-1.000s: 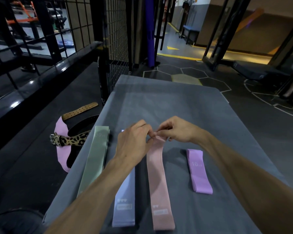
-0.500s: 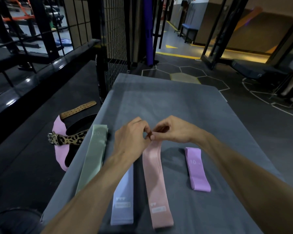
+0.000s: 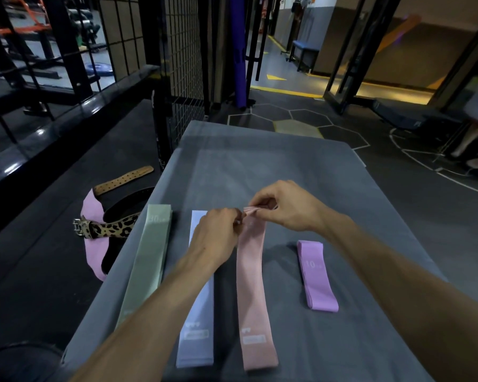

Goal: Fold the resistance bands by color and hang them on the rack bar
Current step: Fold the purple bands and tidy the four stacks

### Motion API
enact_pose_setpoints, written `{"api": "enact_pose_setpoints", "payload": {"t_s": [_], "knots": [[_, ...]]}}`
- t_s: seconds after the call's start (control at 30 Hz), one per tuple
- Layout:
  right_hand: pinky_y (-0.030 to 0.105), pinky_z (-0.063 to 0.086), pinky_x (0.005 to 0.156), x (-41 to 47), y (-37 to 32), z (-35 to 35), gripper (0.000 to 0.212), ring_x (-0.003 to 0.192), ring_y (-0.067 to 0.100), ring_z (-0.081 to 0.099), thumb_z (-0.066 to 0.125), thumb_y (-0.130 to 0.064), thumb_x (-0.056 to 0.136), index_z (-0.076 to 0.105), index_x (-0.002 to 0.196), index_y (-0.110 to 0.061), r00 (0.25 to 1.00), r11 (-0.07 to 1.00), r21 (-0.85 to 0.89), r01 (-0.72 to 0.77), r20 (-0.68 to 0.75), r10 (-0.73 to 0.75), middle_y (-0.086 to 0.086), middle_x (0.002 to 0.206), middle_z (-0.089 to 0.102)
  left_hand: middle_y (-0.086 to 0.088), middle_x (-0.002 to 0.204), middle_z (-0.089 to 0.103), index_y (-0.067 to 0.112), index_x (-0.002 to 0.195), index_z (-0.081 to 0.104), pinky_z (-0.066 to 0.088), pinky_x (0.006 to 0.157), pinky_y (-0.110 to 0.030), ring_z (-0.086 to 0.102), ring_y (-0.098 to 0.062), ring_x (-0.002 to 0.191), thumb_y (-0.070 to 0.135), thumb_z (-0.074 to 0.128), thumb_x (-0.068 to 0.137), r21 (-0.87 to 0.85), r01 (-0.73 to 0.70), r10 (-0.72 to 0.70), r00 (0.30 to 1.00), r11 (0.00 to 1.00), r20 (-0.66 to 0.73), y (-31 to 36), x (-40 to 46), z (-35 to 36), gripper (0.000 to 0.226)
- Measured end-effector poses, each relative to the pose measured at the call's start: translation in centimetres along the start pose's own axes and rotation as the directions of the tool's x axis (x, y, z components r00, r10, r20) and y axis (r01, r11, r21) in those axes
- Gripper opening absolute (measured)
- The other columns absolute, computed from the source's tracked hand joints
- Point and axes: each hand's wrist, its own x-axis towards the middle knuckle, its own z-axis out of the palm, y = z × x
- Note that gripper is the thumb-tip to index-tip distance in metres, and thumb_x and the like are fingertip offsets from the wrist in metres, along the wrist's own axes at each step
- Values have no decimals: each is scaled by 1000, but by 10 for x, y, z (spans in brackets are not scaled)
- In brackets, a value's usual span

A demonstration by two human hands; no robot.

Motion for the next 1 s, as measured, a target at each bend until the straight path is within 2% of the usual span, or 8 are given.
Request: {"api": "enact_pose_setpoints", "payload": {"t_s": [0.1, 0.2, 0.27, 0.33, 0.53, 0.8, 0.9, 1.0], "knots": [[23, 53, 81, 0, 0, -1, 14, 84, 6, 68, 71, -25, 88, 79, 99, -21, 1000, 1000, 6, -12, -5, 12, -10, 92, 77, -9, 79, 67, 16, 77, 62, 48, 64, -40, 61, -36, 80, 22, 58, 95, -6, -12, 12, 1000, 1000, 22, 0, 0, 1, 20], [22, 52, 80, 0, -2, -4, 16, 84, 6, 68, 70, -28, 90, 79, 100, -19, 1000, 999, -38, -3, 0, 3, -9, 93, 77, -9, 83, 70, 21, 74, 58, 51, 66, -40, 63, -36, 82, 20, 59, 93, -14, -12, 12, 999, 1000, 32, -1, 1, 0, 19], [26, 52, 80, 2, -3, -4, 16, 84, 9, 68, 68, -26, 90, 78, 100, -18, 1000, 995, -96, 1, 6, -1, -7, 93, 77, -4, 92, 72, 22, 91, 63, 53, 71, -39, 66, -33, 89, 21, 61, 92, -1, 2, -2, 1000, 1000, 8, 0, 1, -4, 2], [30, 53, 80, 2, -2, -3, 15, 84, 10, 67, 67, -23, 90, 78, 99, -18, 1000, 992, -122, -17, 4, 18, -7, 93, 76, 2, 96, 68, 22, 106, 57, 48, 69, -36, 64, -29, 91, 27, 66, 91, 36, 2, -1, 999, 999, -41, 1, -4, -11, 17], [39, 53, 78, 7, -6, -13, 21, 97, 27, 64, 57, -24, 87, 71, 102, -25, 986, 945, -291, -148, -120, 117, -1, 101, 73, 10, 92, 66, 30, 90, 54, 41, 69, -30, 63, -23, 95, 30, 67, 88, 106, -101, 96, 994, 989, 47, 0, -21, -14, 14], [43, 53, 78, -3, -46, -90, 20, 92, 26, 61, 51, -22, 81, 67, 93, -22, 889, 929, -341, -144, -456, -30, 0, 99, 66, 13, 74, 66, 29, 77, 58, 55, 69, -34, 66, -16, 74, 34, 70, 85, -23, -68, 63, 981, 997, -184, -14, -18, -55, 15], [45, 52, 77, -21, -60, -94, 21, 93, 26, 60, 52, -22, 83, 68, 96, -23, 884, 919, -369, -138, -465, -54, -1, 100, 66, 13, 75, 66, 31, 77, 57, 52, 65, -30, 64, -15, 73, 32, 70, 86, -31, -46, 39, 980, 998, -193, -19, -22, -63, 16], [45, 51, 80, -46, -65, -66, 19, 101, 30, 57, 57, -22, 87, 69, 101, -23, 924, 909, -388, -149, -382, -11, 2, 105, 65, 12, 72, 66, 29, 77, 59, 53, 64, -31, 64, -15, 70, 27, 69, 86, -3, -48, 47, 988, 999, -144, -21, -29, -67, 14]]}}
